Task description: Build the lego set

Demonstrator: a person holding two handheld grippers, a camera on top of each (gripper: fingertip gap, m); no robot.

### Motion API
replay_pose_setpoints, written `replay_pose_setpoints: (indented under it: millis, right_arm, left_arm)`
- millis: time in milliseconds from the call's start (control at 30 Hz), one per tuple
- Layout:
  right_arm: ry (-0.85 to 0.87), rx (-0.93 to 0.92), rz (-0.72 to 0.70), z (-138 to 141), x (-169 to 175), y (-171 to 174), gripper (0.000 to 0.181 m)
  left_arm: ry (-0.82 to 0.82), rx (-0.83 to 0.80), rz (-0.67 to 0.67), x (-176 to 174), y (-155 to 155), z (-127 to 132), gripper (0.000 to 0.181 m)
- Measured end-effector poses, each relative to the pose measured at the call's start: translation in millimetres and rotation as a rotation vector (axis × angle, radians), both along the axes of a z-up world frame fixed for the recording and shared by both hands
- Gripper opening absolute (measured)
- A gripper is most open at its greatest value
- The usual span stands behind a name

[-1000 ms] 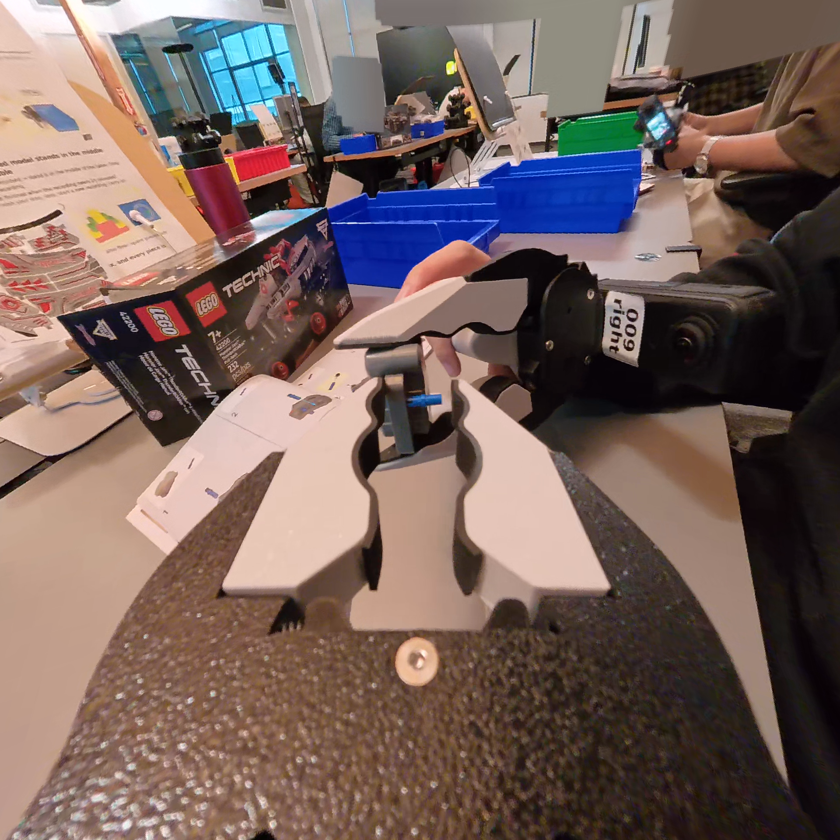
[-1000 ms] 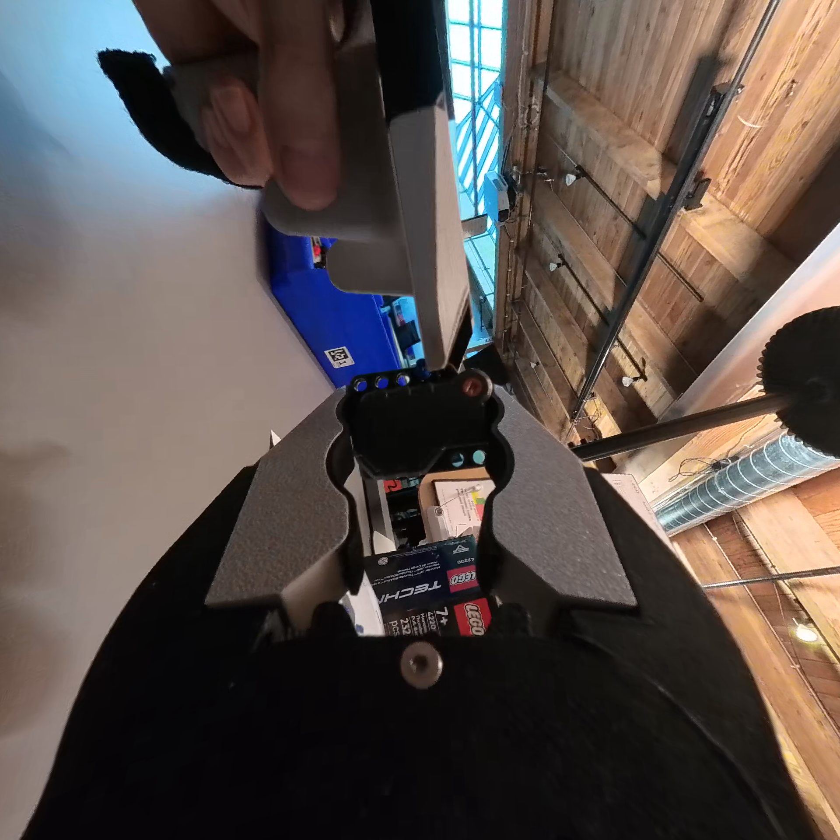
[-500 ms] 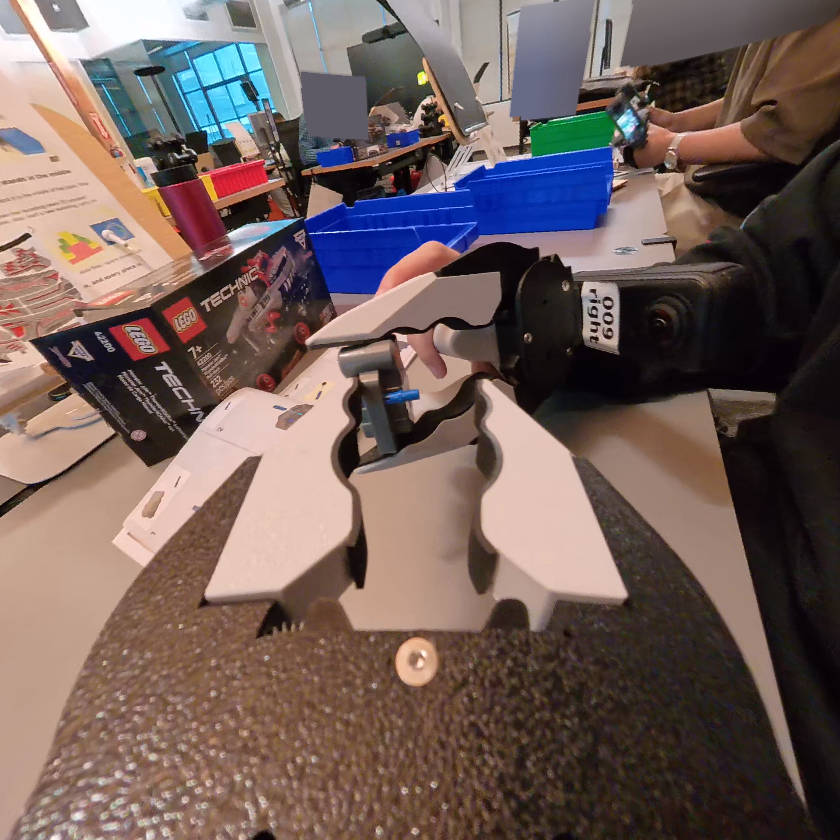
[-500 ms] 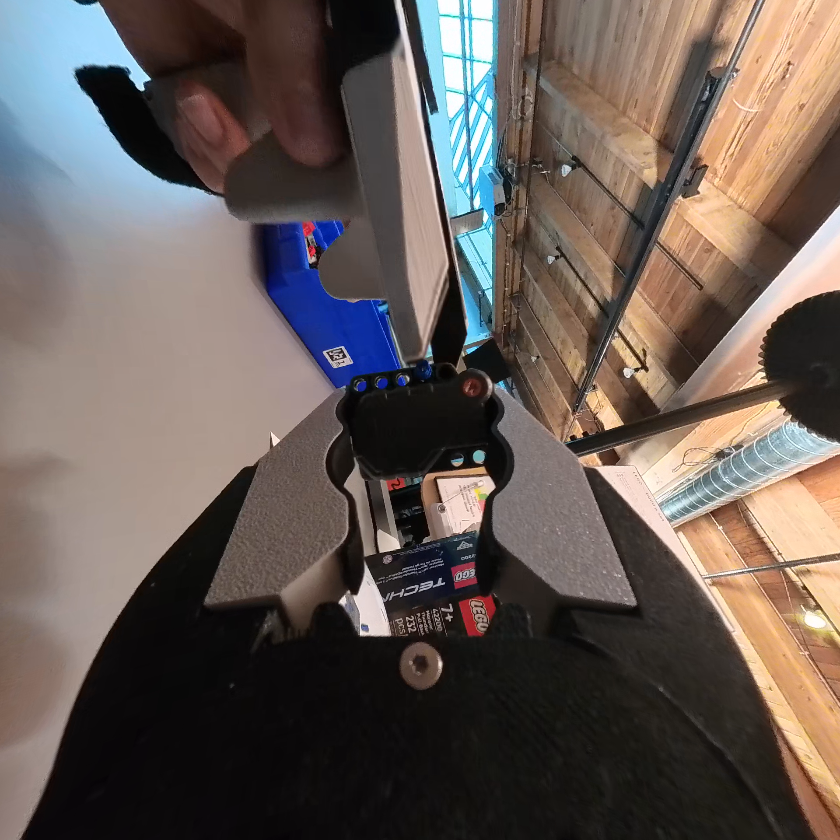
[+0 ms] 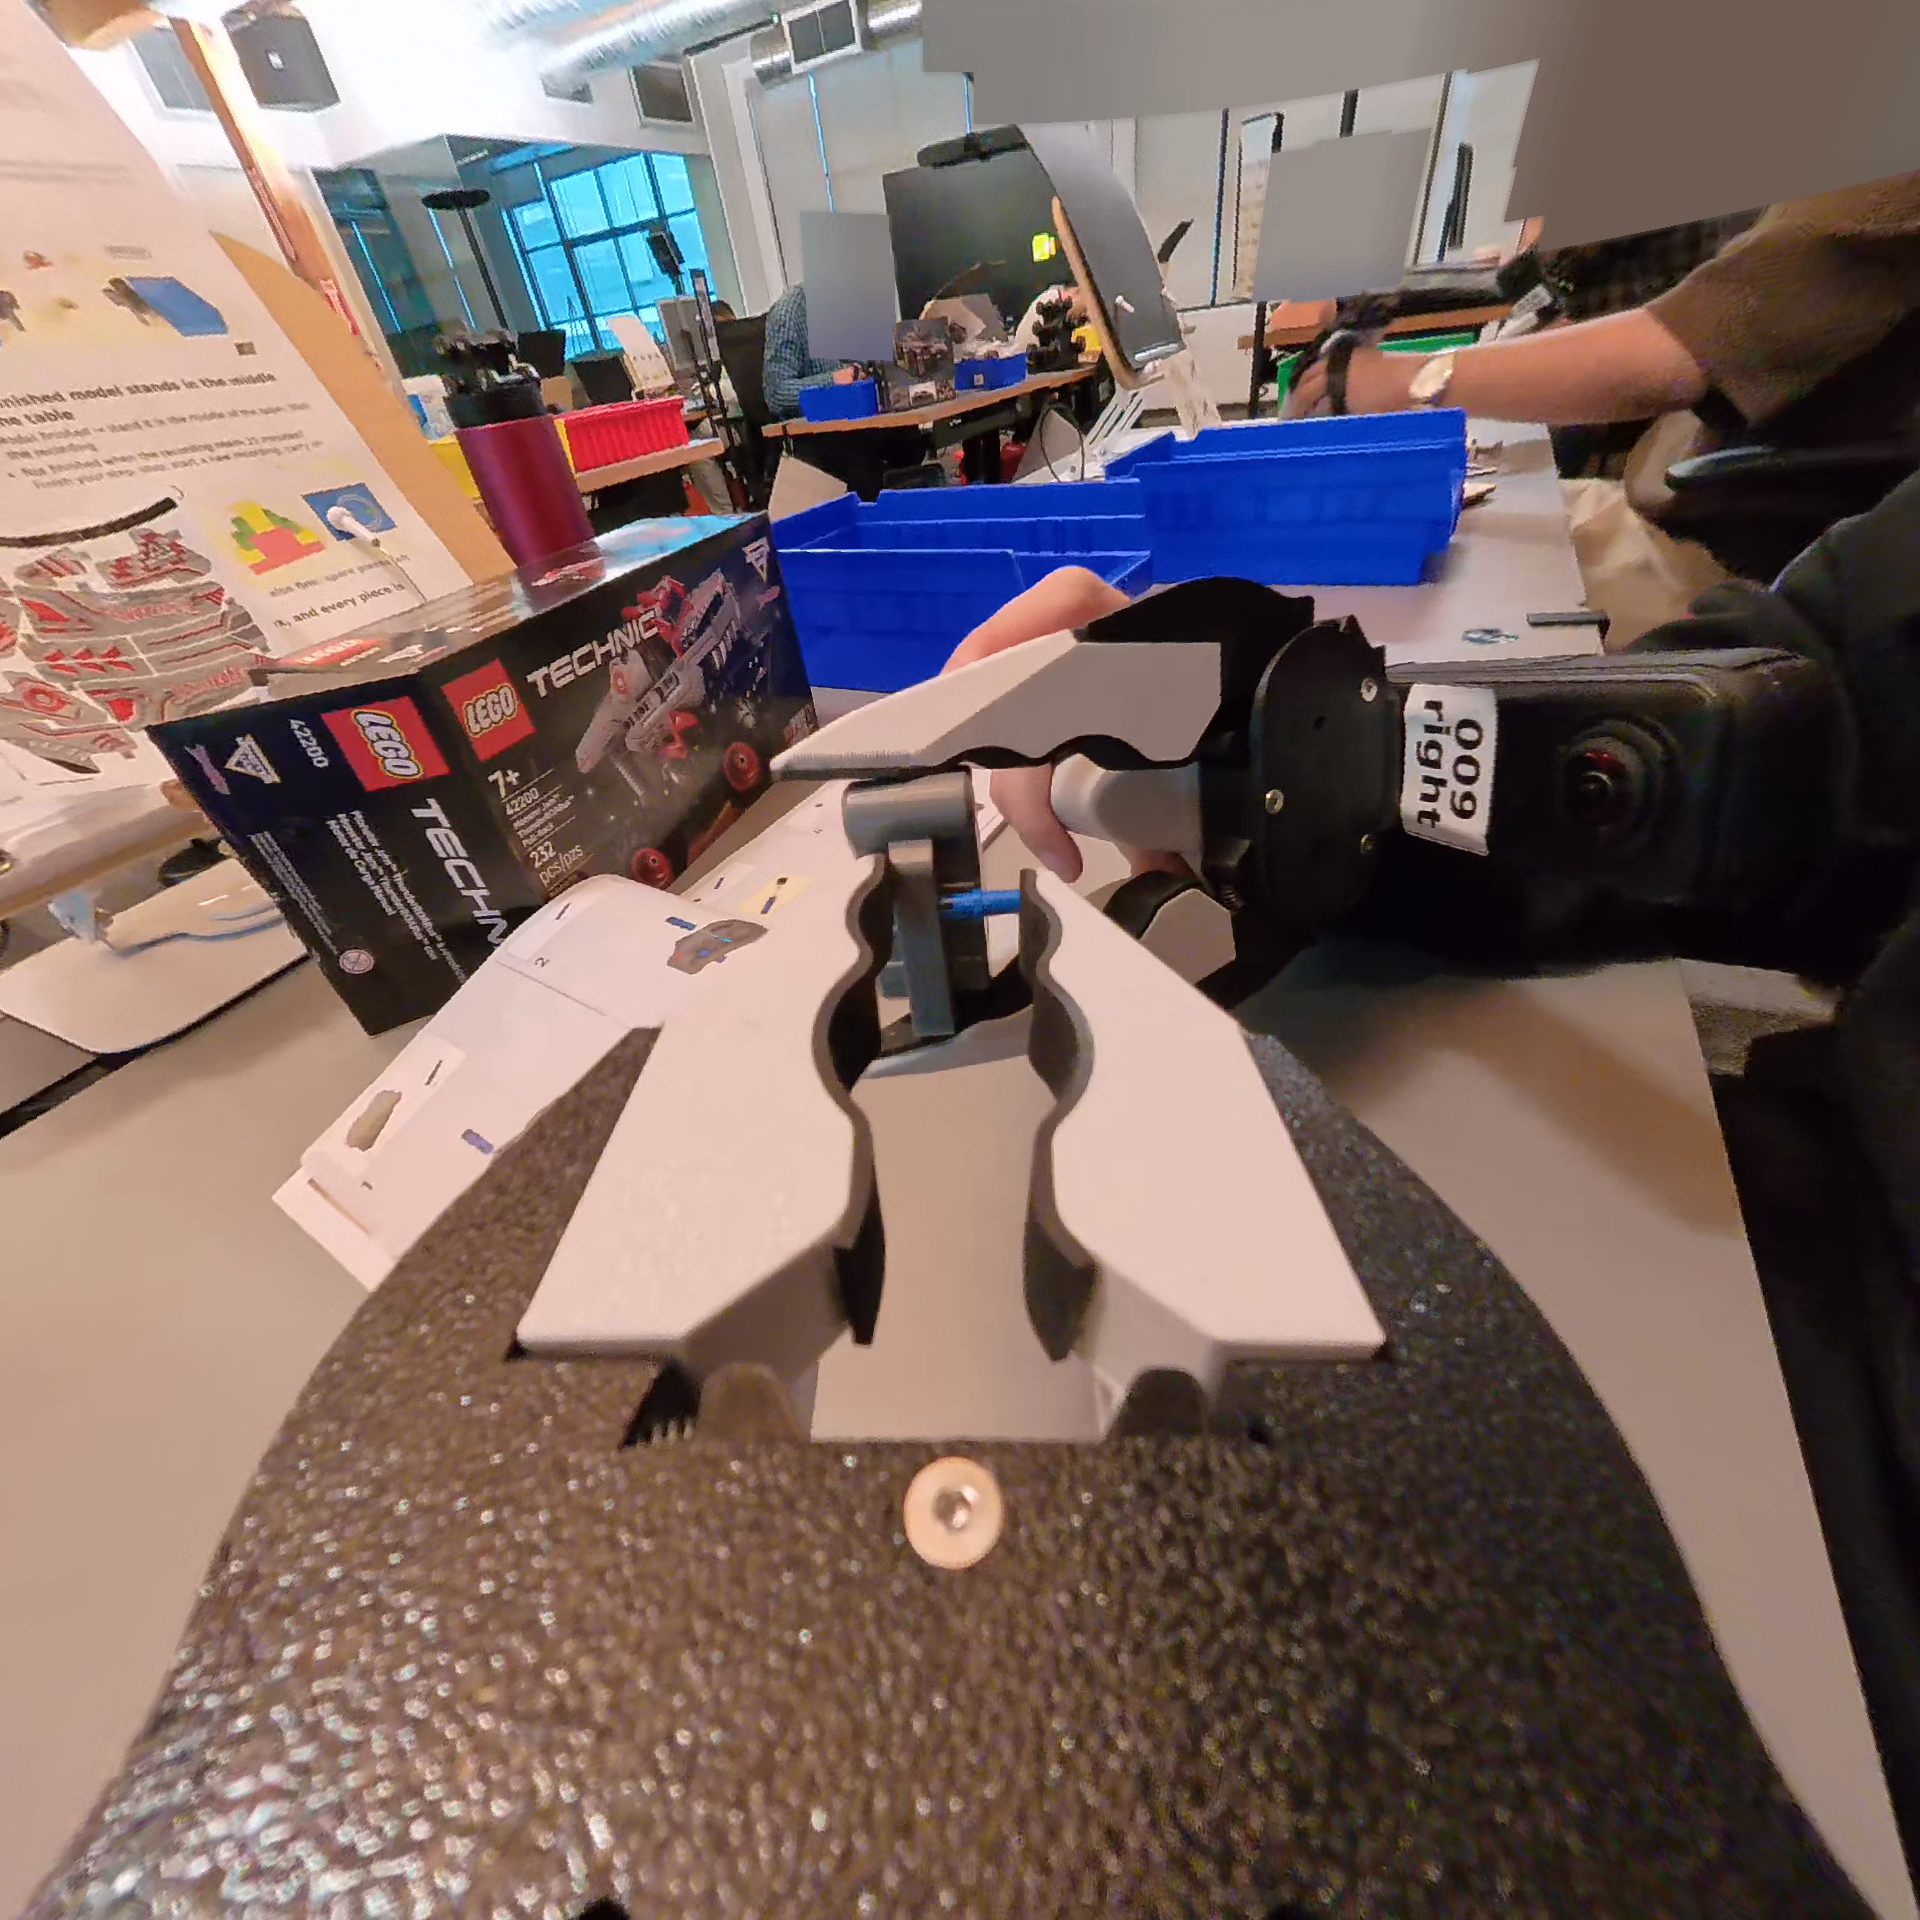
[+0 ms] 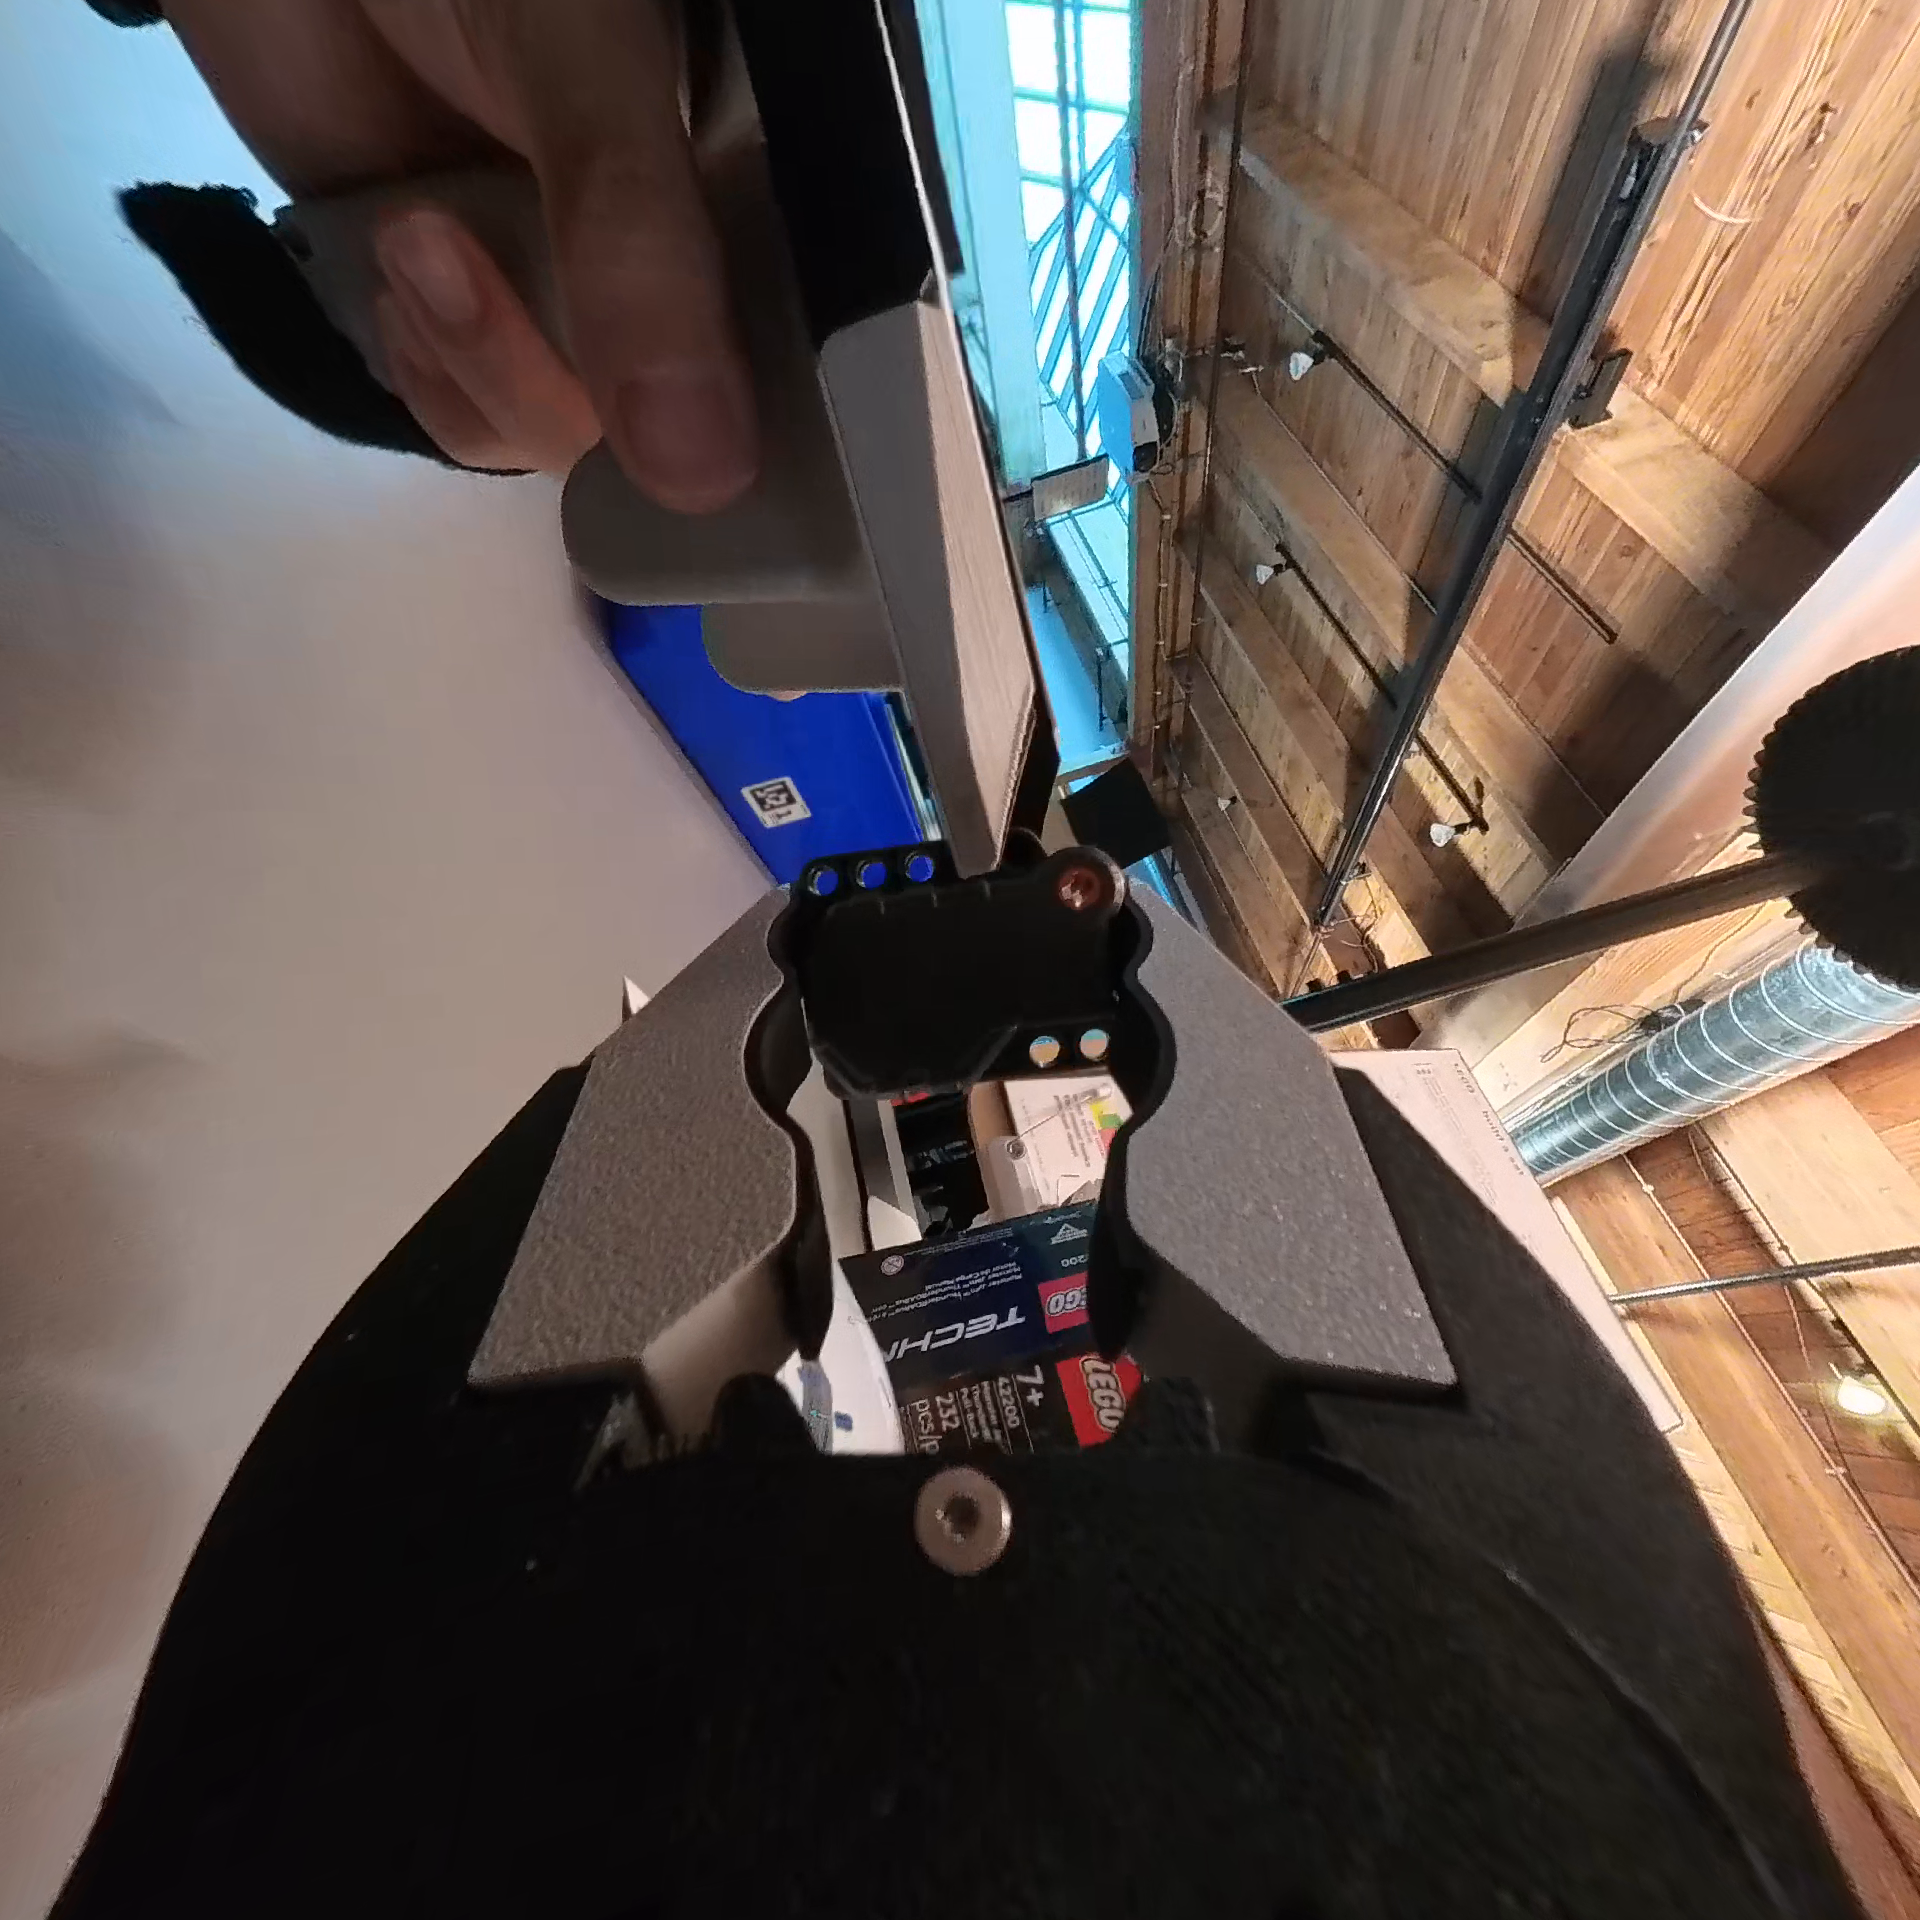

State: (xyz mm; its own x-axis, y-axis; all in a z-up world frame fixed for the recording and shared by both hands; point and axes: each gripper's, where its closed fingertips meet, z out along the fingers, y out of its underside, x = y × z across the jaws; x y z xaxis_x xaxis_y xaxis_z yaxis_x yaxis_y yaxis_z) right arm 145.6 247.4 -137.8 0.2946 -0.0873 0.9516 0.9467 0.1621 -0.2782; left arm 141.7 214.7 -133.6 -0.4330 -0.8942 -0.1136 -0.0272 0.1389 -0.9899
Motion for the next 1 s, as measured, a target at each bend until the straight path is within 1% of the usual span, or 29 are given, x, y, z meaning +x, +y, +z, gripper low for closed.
replay_pose_setpoints:
  millis: [133, 167, 200, 367, 467, 567, 633, 667, 767, 833, 900, 967, 1000]
  right_arm:
    - [-0.007, 0.002, -0.008, -0.1, 0.4, 0.8, 0.056]
    - [-0.009, 0.000, -0.001, -0.4, -1.1, 0.7, 0.055]
    - [-0.006, -0.003, -0.010, -1.1, -0.3, 1.0, 0.056]
    - [0.020, -0.001, 0.005, 1.1, -2.7, 1.6, 0.056]
    - [-0.004, 0.016, -0.003, 2.8, -3.4, 0.7, 0.056]
    - [0.026, 0.012, 0.006, 3.6, -2.6, 0.1, 0.056]
    - [0.061, -0.005, 0.013, 2.8, -0.4, 0.5, 0.056]
    - [0.084, -0.018, 0.023, 2.1, 0.3, 0.3, 0.055]
    - [0.174, -0.142, 0.049, -10.1, 0.9, 3.0, 0.056]
    - [0.268, -0.279, 0.065, -23.5, 1.2, 5.0, 0.055]
    - [0.338, -0.428, 0.050, -39.0, 4.5, 6.4, 0.056]
    - [0.443, -0.622, 0.052, -58.0, 2.2, 4.0, 0.056]
    - [0.497, -0.687, 0.066, -63.1, -0.5, 2.7, 0.056]
  left_arm:
    - [-0.010, 0.006, 0.004, 0.8, 1.1, -0.4, 0.021]
    - [-0.011, 0.010, 0.012, 1.3, 2.6, -0.7, 0.019]
    - [-0.012, 0.016, 0.023, 1.8, 4.4, -1.0, 0.013]
    - [-0.033, 0.002, 0.014, 0.1, 4.3, 3.3, 0.013]
    - [-0.056, 0.038, 0.018, -0.7, 3.7, 4.0, 0.013]
    - [-0.061, 0.047, 0.017, -0.2, 0.5, 4.9, 0.014]
    - [-0.053, 0.072, -0.009, -1.1, -5.7, 2.8, 0.037]
    - [-0.050, 0.078, -0.007, -0.6, -6.5, 2.5, 0.041]
    - [-0.043, 0.070, 0.003, -1.3, -2.3, 4.6, 0.048]
    - [-0.005, 0.071, 0.029, -3.2, 9.2, 1.9, 0.049]
    - [0.072, 0.109, 0.066, -5.6, 24.3, -8.9, 0.049]
    - [0.169, 0.156, 0.078, -9.6, 34.6, -24.9, 0.050]
    - [0.207, 0.176, 0.086, -11.0, 38.9, -32.1, 0.050]
